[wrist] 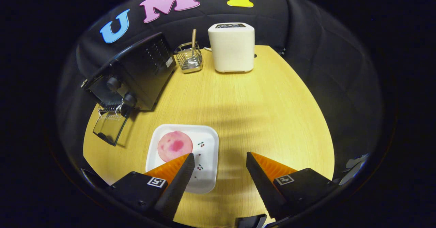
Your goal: Open the toaster oven, put the food inside, and close the toaster oven door.
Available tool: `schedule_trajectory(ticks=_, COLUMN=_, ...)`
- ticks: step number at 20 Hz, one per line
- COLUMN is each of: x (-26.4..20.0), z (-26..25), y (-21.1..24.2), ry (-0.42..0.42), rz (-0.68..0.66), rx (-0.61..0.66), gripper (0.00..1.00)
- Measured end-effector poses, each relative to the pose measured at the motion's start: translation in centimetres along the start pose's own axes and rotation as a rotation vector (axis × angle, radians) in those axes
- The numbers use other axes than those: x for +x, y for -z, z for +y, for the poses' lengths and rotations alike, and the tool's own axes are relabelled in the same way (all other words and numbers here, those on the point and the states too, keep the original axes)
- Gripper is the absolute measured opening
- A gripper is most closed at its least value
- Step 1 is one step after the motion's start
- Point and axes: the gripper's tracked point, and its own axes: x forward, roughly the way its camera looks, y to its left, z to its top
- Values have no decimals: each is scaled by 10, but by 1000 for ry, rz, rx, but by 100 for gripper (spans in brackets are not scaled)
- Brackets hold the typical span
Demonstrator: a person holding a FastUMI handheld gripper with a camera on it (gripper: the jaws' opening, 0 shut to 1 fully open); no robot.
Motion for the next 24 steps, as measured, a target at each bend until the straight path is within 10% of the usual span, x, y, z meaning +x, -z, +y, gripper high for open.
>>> schedule_trajectory(ticks=8, x=24, z=12, y=20, ry=-9, rz=92, rx=-23, gripper=96)
schedule_trajectory(ticks=11, x=26, z=12, y=16, ry=9, rz=86, rx=-47, gripper=63)
schedule_trajectory(ticks=19, x=30, z=12, y=17, ry=-2, rz=147, rx=57, gripper=16)
schedule_trajectory(ticks=24, x=31, z=13, y=16, ry=-80, rz=159, rx=57, gripper=6)
